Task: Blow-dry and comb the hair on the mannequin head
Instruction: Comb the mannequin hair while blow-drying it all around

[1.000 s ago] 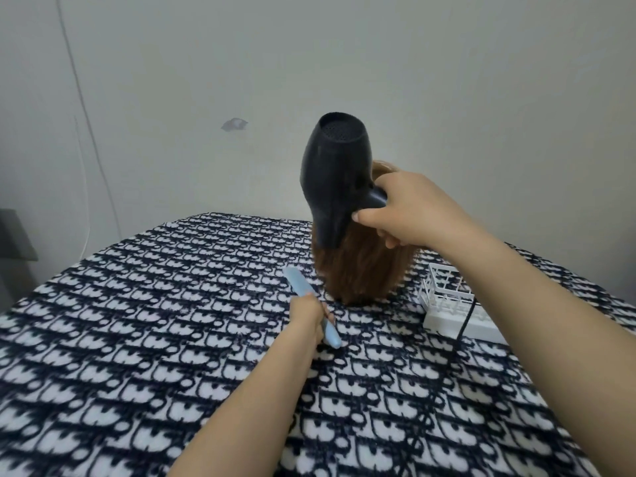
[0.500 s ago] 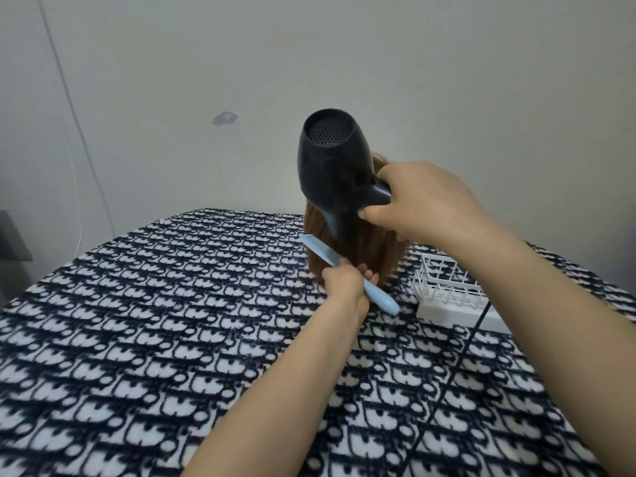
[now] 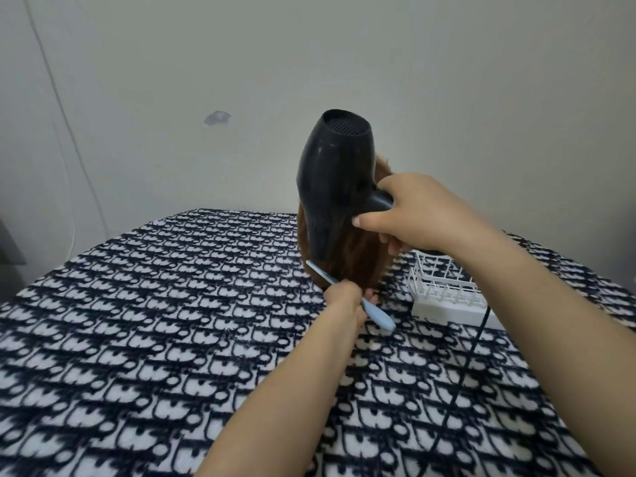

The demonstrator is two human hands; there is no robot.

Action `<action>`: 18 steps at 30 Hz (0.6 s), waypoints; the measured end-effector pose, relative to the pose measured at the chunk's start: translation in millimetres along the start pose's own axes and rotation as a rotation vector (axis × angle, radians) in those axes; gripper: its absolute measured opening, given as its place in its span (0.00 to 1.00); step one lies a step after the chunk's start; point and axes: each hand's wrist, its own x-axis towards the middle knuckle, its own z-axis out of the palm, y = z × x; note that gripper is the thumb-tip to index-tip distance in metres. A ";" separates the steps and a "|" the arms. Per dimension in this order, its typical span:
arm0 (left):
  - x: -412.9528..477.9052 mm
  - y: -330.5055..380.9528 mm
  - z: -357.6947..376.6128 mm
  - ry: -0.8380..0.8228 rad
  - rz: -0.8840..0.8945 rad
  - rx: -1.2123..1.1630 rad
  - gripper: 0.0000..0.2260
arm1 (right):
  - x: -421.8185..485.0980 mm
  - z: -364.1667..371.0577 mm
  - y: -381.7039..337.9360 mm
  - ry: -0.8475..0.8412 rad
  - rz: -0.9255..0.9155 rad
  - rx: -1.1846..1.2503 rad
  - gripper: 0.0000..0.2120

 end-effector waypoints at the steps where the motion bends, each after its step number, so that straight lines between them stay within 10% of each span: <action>1: 3.7 1.3 -1.9 0.020 0.007 -0.001 0.14 | -0.2 0.5 0.4 0.026 -0.004 -0.047 0.10; 18: 12.2 0.8 -10.4 0.155 -0.016 -0.029 0.20 | -6.7 5.7 10.7 0.047 0.036 -0.023 0.11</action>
